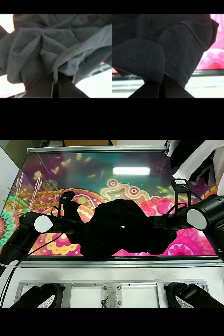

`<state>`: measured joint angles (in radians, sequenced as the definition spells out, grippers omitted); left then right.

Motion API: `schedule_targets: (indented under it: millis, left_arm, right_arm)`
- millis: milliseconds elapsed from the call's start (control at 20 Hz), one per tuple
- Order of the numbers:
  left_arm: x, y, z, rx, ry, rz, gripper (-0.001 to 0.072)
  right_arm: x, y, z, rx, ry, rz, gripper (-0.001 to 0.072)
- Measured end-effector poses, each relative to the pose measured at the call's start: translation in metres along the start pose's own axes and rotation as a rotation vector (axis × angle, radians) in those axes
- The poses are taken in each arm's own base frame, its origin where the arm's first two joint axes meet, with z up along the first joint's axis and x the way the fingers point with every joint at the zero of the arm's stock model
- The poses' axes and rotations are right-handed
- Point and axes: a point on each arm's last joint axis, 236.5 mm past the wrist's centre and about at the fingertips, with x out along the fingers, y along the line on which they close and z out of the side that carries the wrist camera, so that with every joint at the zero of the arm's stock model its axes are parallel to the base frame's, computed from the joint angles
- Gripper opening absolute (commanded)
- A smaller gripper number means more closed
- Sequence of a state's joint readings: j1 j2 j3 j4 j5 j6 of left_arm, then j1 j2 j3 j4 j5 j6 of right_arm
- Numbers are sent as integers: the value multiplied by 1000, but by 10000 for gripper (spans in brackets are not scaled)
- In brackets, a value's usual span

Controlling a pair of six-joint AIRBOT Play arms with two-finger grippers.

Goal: Fold the clothes and pants, and hang the long-sleeved shirts on hangers.

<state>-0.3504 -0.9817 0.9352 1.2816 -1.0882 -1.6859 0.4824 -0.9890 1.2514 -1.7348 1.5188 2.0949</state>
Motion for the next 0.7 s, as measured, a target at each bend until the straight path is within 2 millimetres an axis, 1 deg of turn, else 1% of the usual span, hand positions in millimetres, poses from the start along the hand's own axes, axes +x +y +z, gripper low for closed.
schedule_targets:
  millis: [50, 100, 200, 300, 450, 550, 650, 700]
  left_arm:
    - [0, 2, 1, 6, -1, 3, 510]
    - [0, 3, 1, 16, -1, 4, 697]
    - [0, 4, 2, 30, -1, 4, 687]
    - [-4, 4, 6, 36, -13, 5, 687]
    - [-22, 12, 30, 30, -78, 16, 687]
    - [-41, 28, 53, 21, -145, 41, 686]
    - [-63, 55, 76, -3, -216, 91, 686]
    - [-75, 73, 87, -20, -246, 132, 686]
  right_arm:
    - [2, 1, 2, -1, -2, -1, 21]
    - [4, 1, 3, -2, -2, -4, 21]
    - [8, 3, 4, -5, 2, -6, 22]
    - [12, 4, 5, -6, 8, -9, 21]
    - [15, 5, 5, -7, 13, -12, 22]
    - [15, 5, 6, -8, 14, -13, 22]
    - [16, 5, 6, -8, 14, -13, 21]
    - [16, 5, 6, -8, 14, -13, 21]
